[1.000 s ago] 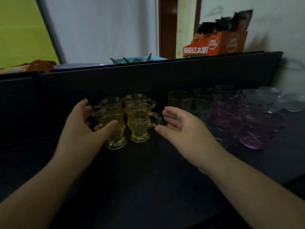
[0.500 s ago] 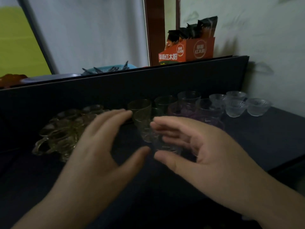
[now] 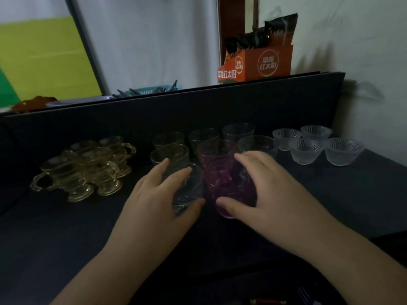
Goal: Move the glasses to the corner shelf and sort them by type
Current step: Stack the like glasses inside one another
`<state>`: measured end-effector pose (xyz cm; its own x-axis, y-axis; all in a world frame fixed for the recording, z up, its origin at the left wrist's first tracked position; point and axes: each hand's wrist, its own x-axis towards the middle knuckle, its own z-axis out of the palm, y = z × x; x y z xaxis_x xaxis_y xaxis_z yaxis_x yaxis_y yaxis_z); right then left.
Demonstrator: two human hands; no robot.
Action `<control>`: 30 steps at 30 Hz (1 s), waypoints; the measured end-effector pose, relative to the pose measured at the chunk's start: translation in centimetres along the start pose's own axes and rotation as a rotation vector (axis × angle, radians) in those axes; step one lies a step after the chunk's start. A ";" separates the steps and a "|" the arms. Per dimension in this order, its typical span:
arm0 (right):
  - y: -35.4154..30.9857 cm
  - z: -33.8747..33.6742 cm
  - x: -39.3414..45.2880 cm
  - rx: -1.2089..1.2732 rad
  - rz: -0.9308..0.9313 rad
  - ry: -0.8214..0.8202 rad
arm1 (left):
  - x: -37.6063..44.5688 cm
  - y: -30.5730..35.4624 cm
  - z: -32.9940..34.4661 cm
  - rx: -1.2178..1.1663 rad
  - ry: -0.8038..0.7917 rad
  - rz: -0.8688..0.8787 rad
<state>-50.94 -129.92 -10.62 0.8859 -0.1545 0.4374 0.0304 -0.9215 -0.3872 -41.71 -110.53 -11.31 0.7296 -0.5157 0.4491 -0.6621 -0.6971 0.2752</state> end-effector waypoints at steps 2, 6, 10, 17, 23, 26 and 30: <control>0.1 0.3 0.2 0.043 -0.008 -0.020 | 0.3 0.2 0.4 0.008 0.013 -0.046; 0.5 1.0 1.0 0.105 -0.028 -0.008 | 0.6 0.2 0.8 0.025 0.044 -0.083; 1.0 1.5 1.3 0.164 -0.034 0.040 | 0.3 -0.1 0.6 -0.029 0.038 -0.075; 1.0 -0.8 1.7 0.289 -0.058 0.130 | 1.1 0.2 -2.3 -0.222 0.179 -0.060; 0.2 -4.4 6.6 0.337 -0.056 0.220 | 6.0 -0.4 -5.8 -0.391 0.344 -0.076; 0.4 -4.7 9.7 0.309 0.013 0.172 | 8.8 -1.9 -5.2 -0.407 0.329 -0.117; 0.5 -3.6 12.4 0.228 0.038 0.047 | 10.6 -3.1 -3.2 -0.256 0.262 -0.131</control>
<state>-41.55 -133.59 -2.48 0.8661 -0.2090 0.4542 0.1056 -0.8114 -0.5748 -32.51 -112.22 -4.66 0.7643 -0.2626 0.5889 -0.6115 -0.5849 0.5329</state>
